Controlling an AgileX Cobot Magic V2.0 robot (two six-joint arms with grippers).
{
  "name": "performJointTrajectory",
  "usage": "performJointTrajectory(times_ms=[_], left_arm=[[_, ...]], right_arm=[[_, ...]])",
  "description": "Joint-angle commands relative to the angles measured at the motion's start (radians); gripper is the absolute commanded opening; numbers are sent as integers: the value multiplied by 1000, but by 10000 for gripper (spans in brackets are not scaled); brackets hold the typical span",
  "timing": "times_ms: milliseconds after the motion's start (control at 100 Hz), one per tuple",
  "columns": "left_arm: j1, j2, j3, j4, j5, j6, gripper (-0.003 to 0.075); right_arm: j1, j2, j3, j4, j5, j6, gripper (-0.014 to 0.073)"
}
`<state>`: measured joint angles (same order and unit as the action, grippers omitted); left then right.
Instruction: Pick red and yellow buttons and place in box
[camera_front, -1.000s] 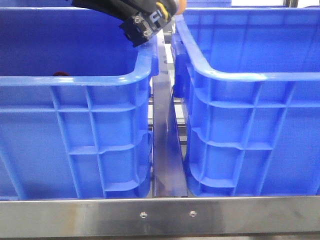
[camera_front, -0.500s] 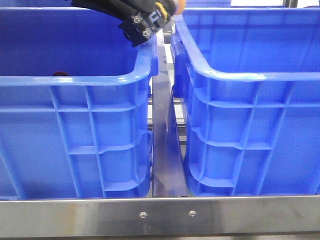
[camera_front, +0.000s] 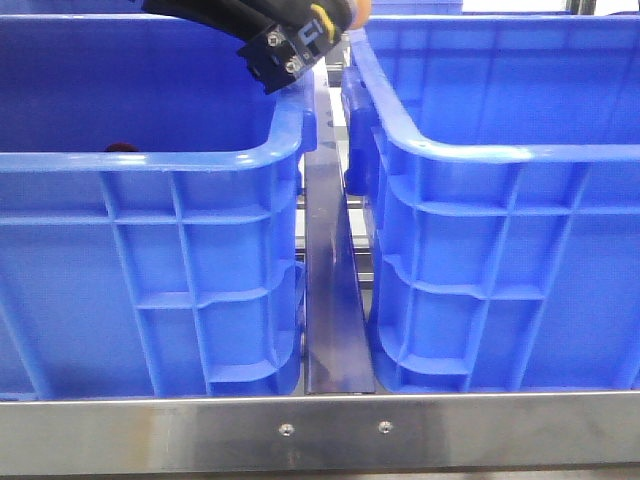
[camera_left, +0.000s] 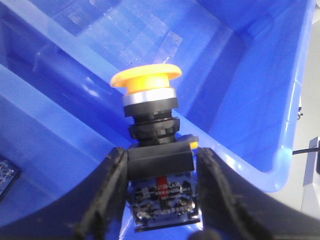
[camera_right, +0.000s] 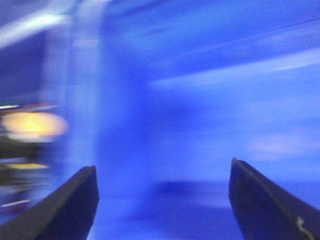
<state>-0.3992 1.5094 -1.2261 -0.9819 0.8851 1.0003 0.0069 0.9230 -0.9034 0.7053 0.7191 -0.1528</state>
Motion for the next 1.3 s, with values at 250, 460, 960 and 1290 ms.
performJointTrajectory(times_ms=[250,460,960,1290], left_arm=[[-9,-46,-26,-66,-10,1,168],[-9,-46,-26,-66,-11,1,168],[-9,-46,-26,-66,-16,18,168],[-9,-46,-26,-68,-18,22,168]], right_arm=[[97,236,-74,661,41,-388,550],[176,351,-74,781,24,-467,550],[225,473,-105,870,18,-520,550],[225,473,-107,893,7,-527,550]])
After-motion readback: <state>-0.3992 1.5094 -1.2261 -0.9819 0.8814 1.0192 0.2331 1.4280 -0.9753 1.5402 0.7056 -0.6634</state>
